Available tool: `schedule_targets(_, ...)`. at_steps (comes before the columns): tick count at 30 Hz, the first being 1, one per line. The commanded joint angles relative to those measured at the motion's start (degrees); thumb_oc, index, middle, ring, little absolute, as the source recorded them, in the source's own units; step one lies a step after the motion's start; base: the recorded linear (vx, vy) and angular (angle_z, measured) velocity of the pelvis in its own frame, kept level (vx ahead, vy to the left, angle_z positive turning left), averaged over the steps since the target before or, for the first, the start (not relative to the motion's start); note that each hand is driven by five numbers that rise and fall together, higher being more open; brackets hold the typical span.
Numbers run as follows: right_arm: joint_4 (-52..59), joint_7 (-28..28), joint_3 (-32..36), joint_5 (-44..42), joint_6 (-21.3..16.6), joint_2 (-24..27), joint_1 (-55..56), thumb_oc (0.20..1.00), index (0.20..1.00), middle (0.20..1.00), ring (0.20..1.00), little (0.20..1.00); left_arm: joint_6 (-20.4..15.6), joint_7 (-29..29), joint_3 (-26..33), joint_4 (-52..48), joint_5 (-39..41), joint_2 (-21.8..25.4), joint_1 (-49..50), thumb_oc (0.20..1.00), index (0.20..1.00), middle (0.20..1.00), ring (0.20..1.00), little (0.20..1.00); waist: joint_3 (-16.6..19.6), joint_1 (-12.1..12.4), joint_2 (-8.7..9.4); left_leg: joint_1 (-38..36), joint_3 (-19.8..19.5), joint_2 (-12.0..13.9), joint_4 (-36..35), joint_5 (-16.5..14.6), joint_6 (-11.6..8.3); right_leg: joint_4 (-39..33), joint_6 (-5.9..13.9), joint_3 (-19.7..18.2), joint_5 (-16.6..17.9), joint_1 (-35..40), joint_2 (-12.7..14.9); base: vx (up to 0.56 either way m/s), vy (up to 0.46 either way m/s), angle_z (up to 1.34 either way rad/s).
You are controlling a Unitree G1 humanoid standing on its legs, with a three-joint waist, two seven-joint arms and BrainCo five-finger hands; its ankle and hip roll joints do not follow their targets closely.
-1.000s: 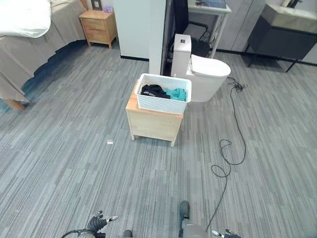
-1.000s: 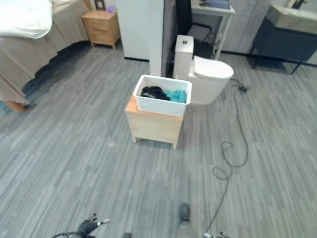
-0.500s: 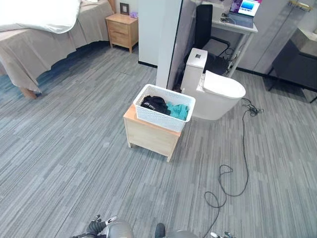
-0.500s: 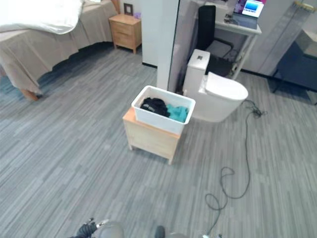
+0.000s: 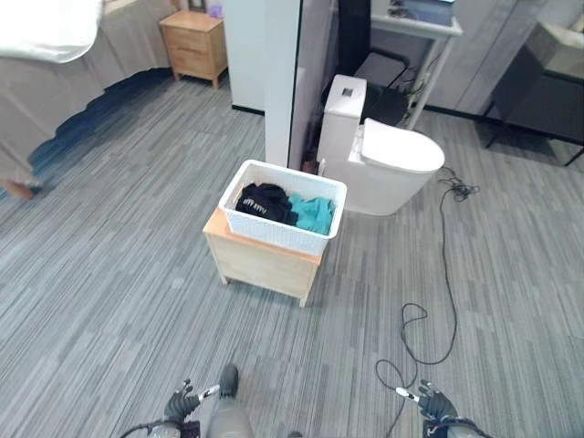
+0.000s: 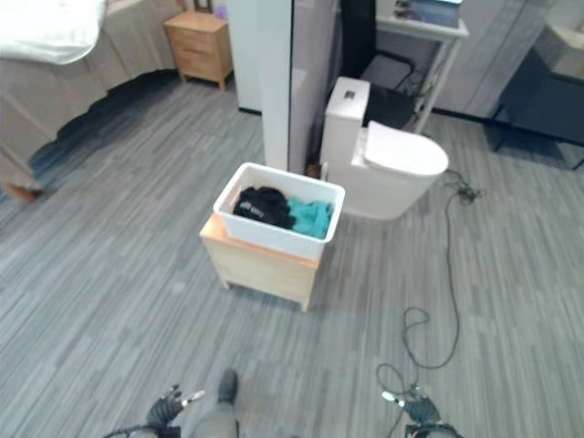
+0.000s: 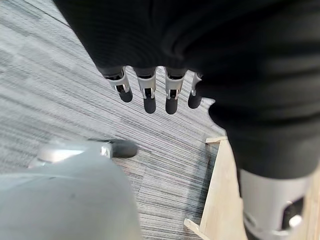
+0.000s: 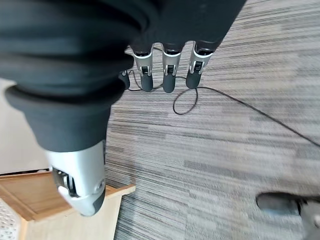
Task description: Grab the laundry basket,head to the washer,open it,put in the laundry and shut it.
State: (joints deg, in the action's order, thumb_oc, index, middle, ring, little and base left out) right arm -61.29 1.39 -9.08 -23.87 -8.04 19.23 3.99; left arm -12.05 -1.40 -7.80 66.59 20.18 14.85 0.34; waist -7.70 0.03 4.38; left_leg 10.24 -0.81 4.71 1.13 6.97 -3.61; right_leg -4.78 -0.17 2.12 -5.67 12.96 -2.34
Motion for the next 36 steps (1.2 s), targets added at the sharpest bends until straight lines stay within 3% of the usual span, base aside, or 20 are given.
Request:
schedule_targets(1, 3.0, -0.2, 1.4, 0.6, -0.3, 0.0, 2.3, 1.000, 1.000, 1.000, 1.000, 1.000, -1.4, -0.7, -1.7, -1.0, -1.3, 2.3, -0.9, 1.000, 1.000, 1.000, 1.000, 1.000, 2.2, 1.7, -0.82, 0.9, 0.8, 1.5, 4.7, -3.8, 0.53, 9.6, 6.93, 0.0, -0.6, -5.9, 11.0, 0.25, 0.387, -0.10)
schedule_targets(6, 1.0, -0.5, 0.3, 0.3, 0.2, -0.6, -0.8, 1.000, 1.000, 1.000, 1.000, 1.000, -1.3, -2.1, -0.6, -5.3, -1.1, 4.8, -1.5, 1.000, 1.000, 1.000, 1.000, 1.000, 0.3, 2.4, -1.21, -0.3, 2.8, -0.7, 5.8, -6.9, 3.93, 22.5, 8.00, 2.0, 3.3, -14.2, 11.8, 0.09, 0.236, -0.24)
schedule_targets(8, 0.8, -0.7, 0.2, 0.4, 0.3, -0.7, -1.3, 1.000, 1.000, 1.000, 1.000, 1.000, -1.3, -2.5, -0.3, -6.0, -1.1, 5.1, -1.4, 1.000, 1.000, 1.000, 1.000, 1.000, 0.0, 2.7, -1.38, -0.7, 3.2, -1.2, 5.8, -7.5, 4.29, 22.4, 8.17, 3.7, 3.6, -14.4, 12.4, 0.08, 0.108, -0.13)
schedule_targets(9, 0.9, -0.9, 0.0, 0.6, 0.3, -0.7, -1.7, 1.000, 1.000, 1.000, 1.000, 1.000, -1.6, -3.2, 0.7, -6.4, -1.1, 5.2, -0.7, 1.000, 1.000, 1.000, 1.000, 1.000, 0.5, 3.2, -1.33, -2.1, 4.0, -2.3, 5.2, -8.4, 4.46, 17.3, 8.26, 7.7, 4.1, -13.1, 13.7, 0.14, 0.066, -0.03)
schedule_targets(10, 0.9, -0.8, 0.0, 0.6, 0.4, -0.5, -1.7, 1.000, 1.000, 1.000, 1.000, 1.000, -1.6, -3.3, 1.3, -6.4, -1.0, 5.2, -0.2, 1.000, 1.000, 1.000, 1.000, 1.000, 0.7, 3.4, -1.48, -2.9, 4.2, -2.5, 4.5, -8.6, 4.46, 15.0, 8.09, 8.4, 4.1, -12.8, 13.6, 0.19, 0.070, -0.21)
schedule_targets(14, 0.6, -1.2, -0.4, 0.9, 0.5, -0.1, -2.9, 1.000, 1.000, 1.000, 1.000, 1.000, -1.6, -4.1, 2.8, -5.2, -0.2, 4.8, 0.0, 1.000, 1.000, 1.000, 1.000, 1.000, 0.7, 3.6, -1.97, -5.8, 4.8, -2.5, 2.0, -9.3, 4.41, 7.9, 8.39, 8.8, 7.0, -15.9, 13.6, 0.14, -0.020, -0.40)
schedule_targets(17, 1.6, -1.4, -0.8, 1.9, 0.6, 0.0, -2.7, 1.000, 1.000, 1.000, 1.000, 1.000, -1.3, -5.0, 4.2, -3.8, -0.3, 3.8, -0.3, 1.000, 1.000, 1.000, 1.000, 1.000, -0.5, 2.0, -1.70, -11.6, 4.4, -3.6, 0.4, -11.5, 3.85, 0.9, 10.28, 7.5, 11.3, -19.9, 12.6, 0.34, -0.138, -0.09)
schedule_targets(19, 2.0, -1.5, -0.1, 2.1, 0.7, 0.2, -1.7, 1.000, 1.000, 1.000, 1.000, 1.000, -1.1, -5.0, 4.2, -3.3, 0.3, 3.5, -1.3, 1.000, 1.000, 1.000, 1.000, 1.000, -0.6, 1.1, -1.24, -13.3, 3.2, -3.8, 0.8, -12.9, 3.49, 1.9, 10.15, 5.5, 10.9, -19.9, 12.1, 0.32, -0.169, 0.22)
schedule_targets(21, 1.1, -1.3, 0.5, 1.3, 0.5, 0.2, 0.0, 1.000, 1.000, 1.000, 1.000, 1.000, -1.1, -5.2, 3.7, -1.7, 0.5, 3.5, -2.8, 1.000, 1.000, 1.000, 1.000, 1.000, -0.5, -0.1, -0.89, -14.4, 1.6, -3.0, 2.7, -14.5, 2.36, 5.9, 8.77, 2.5, 9.5, -20.0, 10.7, 0.33, -0.221, 0.63)
schedule_targets(24, 0.1, -1.3, 0.9, 0.7, 0.2, 0.0, 1.1, 1.000, 1.000, 1.000, 1.000, 1.000, -0.9, -5.2, 3.1, -0.3, 0.5, 3.4, -4.0, 1.000, 1.000, 1.000, 1.000, 1.000, 0.0, -1.1, -0.82, -14.7, 0.9, -0.9, 7.7, -15.8, 0.90, 9.2, 7.03, 3.8, 6.9, -19.3, 9.3, 0.29, -0.252, 1.13)
schedule_targets(25, 0.3, -1.1, 1.2, 0.0, 0.3, 0.6, 2.0, 1.000, 1.000, 1.000, 1.000, 1.000, -0.3, -5.2, 2.9, -0.9, 1.6, 3.2, -4.6, 1.000, 1.000, 1.000, 1.000, 1.000, -1.0, -1.5, -0.86, -9.9, -0.5, 0.1, 20.4, -14.0, 0.27, 10.6, 5.00, 5.2, 5.2, -17.7, 8.3, 0.13, -0.219, 0.48)
schedule_targets(27, 2.2, -0.9, 1.7, -0.8, 0.3, 1.5, 3.0, 1.000, 1.000, 1.000, 1.000, 1.000, 0.1, -5.2, 3.4, -2.7, 3.3, 3.2, -4.6, 1.000, 1.000, 1.000, 1.000, 1.000, -2.2, -1.4, -0.28, -4.3, -2.2, 0.4, 29.8, -11.1, 0.15, 10.6, 3.29, 5.4, 4.2, -16.6, 7.1, 0.10, -0.209, 0.33)
schedule_targets(29, 3.1, -1.3, 2.0, -0.6, 0.4, 2.2, 3.1, 1.000, 1.000, 1.000, 1.000, 1.000, 0.2, -5.2, 3.8, -4.2, 4.0, 3.1, -4.3, 1.000, 1.000, 1.000, 1.000, 1.000, -2.5, -1.3, -0.23, -2.5, -2.5, 1.3, 31.6, -10.0, 0.04, 10.5, 2.73, 5.5, 3.7, -16.2, 6.5, 0.05, -0.093, 0.29)
schedule_targets(30, 4.2, -1.7, 2.4, -0.7, 0.4, 2.8, 3.1, 1.000, 1.000, 1.000, 1.000, 1.000, 0.2, -5.5, 3.9, -6.0, 4.5, 3.2, -4.0, 1.000, 1.000, 1.000, 1.000, 1.000, -2.7, -1.2, -0.15, -1.8, -2.3, 2.7, 30.1, -9.1, -0.03, 10.1, 2.59, 5.8, 3.0, -15.7, 6.3, 0.17, -0.067, -0.34)
schedule_targets(31, 7.4, -2.1, 3.9, -0.9, 0.2, 4.0, 3.8, 1.000, 1.000, 1.000, 1.000, 1.000, 0.3, -5.4, 4.1, -9.3, 4.4, 3.2, -3.0, 1.000, 1.000, 1.000, 1.000, 1.000, -2.3, -1.3, 0.04, -3.4, -0.6, 6.1, 21.9, -8.6, -0.17, 9.5, 2.86, 6.1, 2.0, -14.7, 6.5, 0.21, 0.007, -0.33)
schedule_targets(33, 12.0, -2.6, 6.4, -1.7, 0.1, 5.7, 4.9, 1.000, 1.000, 1.000, 1.000, 1.000, 0.7, -5.7, 4.4, -12.6, 4.2, 4.1, -1.7, 1.000, 1.000, 1.000, 1.000, 1.000, -2.0, -1.1, -0.25, -4.4, 0.2, 8.8, 9.2, -5.6, -0.79, 9.5, 3.22, 6.6, 0.7, -14.3, 6.6, 0.20, 0.088, -0.07)
schedule_targets(35, 17.3, -3.2, 8.8, -1.8, -0.1, 7.0, 6.0, 1.000, 1.000, 1.000, 1.000, 1.000, 1.1, -6.2, 5.3, -17.2, 4.5, 4.9, -0.6, 1.000, 1.000, 1.000, 1.000, 1.000, -2.0, -0.7, -1.14, -3.1, -1.3, 9.7, 1.6, -1.3, -1.69, 10.0, 3.28, 6.8, -0.5, -14.0, 5.9, 0.16, 0.118, 0.14)
schedule_targets(36, 20.5, -3.7, 9.9, -1.0, 0.1, 7.9, 6.5, 1.000, 1.000, 1.000, 1.000, 1.000, 1.3, -6.5, 6.0, -20.0, 4.2, 5.2, 0.0, 1.000, 1.000, 1.000, 1.000, 1.000, -2.1, -0.5, -1.44, -2.4, -2.4, 9.2, -0.5, -0.6, -2.05, 10.5, 3.29, 6.6, -1.0, -13.8, 5.7, 0.16, 0.130, 0.12)
